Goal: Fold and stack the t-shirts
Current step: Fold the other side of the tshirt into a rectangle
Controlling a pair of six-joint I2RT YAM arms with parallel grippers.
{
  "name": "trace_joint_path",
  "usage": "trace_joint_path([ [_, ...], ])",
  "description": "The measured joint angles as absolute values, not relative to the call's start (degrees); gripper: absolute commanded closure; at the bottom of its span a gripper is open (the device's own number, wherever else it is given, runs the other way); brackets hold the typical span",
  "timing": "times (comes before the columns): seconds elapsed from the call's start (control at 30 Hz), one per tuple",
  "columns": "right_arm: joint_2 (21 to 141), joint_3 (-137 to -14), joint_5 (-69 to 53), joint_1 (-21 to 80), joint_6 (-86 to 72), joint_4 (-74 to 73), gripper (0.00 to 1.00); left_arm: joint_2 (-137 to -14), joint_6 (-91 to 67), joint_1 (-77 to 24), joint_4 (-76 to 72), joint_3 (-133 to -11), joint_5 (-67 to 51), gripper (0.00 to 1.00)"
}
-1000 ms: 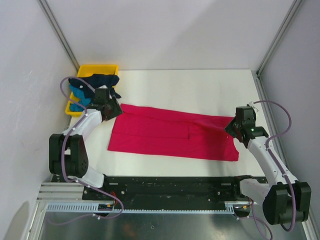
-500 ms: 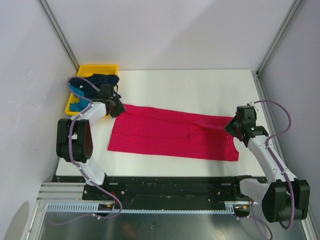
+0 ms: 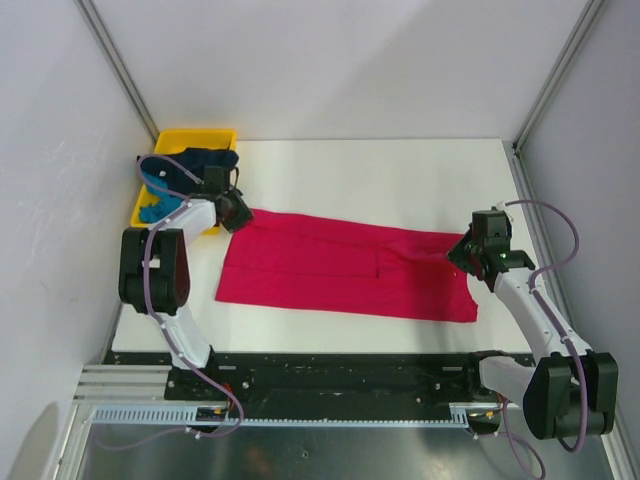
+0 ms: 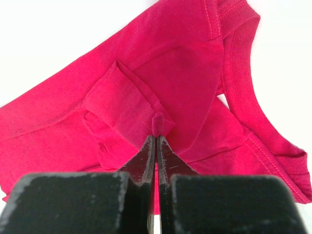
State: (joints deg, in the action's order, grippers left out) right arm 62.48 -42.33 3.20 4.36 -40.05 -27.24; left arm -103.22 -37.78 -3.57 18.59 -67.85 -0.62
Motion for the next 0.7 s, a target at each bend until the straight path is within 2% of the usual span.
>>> trace_joint_path([
  [0.7,63.2,-42.3,2.0,3.9,-39.9,-26.6,1.00,-106.9,-39.7,-3.4,18.4,-70.2,0.8,0.62],
])
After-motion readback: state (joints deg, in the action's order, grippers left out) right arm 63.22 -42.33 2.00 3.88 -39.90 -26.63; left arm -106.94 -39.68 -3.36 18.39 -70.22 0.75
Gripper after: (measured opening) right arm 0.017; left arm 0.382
